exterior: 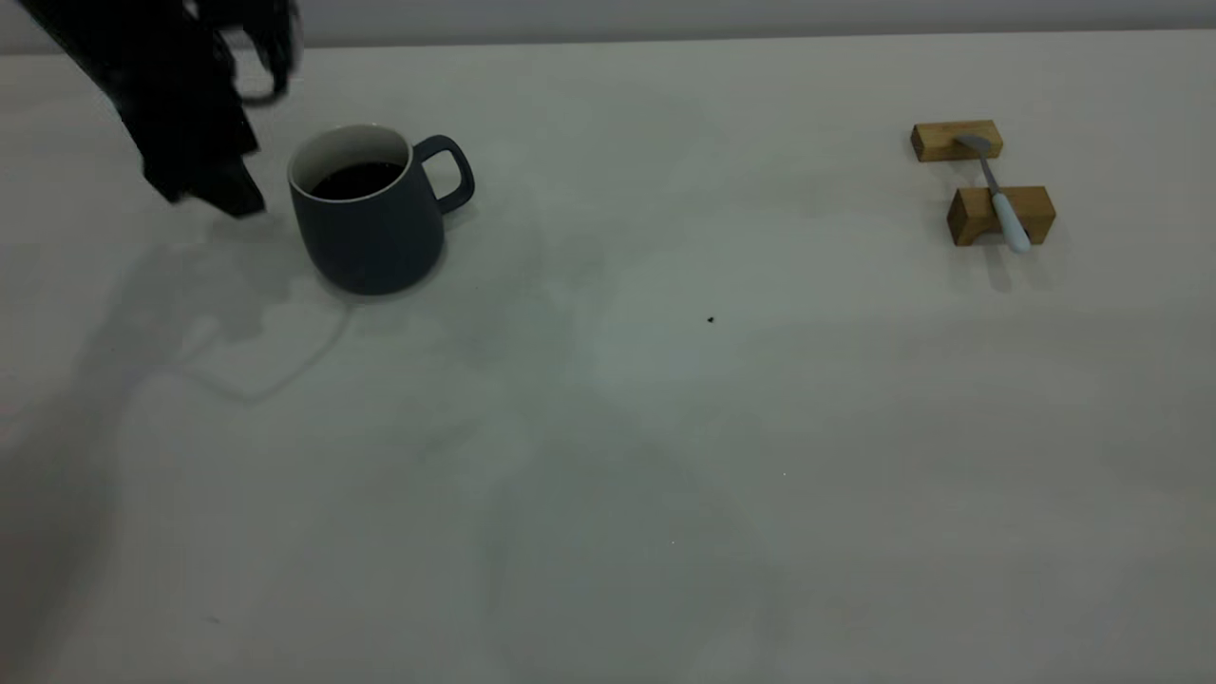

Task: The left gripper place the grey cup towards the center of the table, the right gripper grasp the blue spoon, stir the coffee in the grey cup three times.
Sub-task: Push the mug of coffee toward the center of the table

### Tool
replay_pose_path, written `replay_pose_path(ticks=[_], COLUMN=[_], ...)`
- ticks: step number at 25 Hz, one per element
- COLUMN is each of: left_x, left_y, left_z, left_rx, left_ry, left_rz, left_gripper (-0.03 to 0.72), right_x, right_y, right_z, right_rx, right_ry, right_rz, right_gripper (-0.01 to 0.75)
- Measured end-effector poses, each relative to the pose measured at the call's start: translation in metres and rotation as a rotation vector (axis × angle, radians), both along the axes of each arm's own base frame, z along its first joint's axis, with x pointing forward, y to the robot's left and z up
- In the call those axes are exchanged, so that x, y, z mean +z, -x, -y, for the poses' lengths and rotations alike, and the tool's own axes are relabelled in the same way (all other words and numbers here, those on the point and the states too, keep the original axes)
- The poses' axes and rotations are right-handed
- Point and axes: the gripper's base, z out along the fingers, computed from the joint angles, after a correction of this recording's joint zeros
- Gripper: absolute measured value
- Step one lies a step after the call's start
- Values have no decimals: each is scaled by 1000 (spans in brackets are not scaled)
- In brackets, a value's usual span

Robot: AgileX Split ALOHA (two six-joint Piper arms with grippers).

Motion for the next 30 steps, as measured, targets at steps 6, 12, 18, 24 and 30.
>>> replay_pose_path(ticks=[6,12,18,24,30], left_x=[-21,-26,-30,-29,-30], left_y=[-2,-1,2,6,4], left_z=[3,16,41,78,113], left_rx=[-44,-95,-154,-217,-198], left_ry=[-21,-27,-20,-9,67], left_rz=[20,19,19,60,72], left_gripper=[585,585,585,585,585], right_x=[0,0,0,0,0], right_y=[0,0,0,0,0], right_z=[0,0,0,0,0], right_rx=[0,0,0,0,0], right_ry=[0,0,0,0,0], right_rz=[0,0,0,0,0], right_gripper=[237,237,237,237,237])
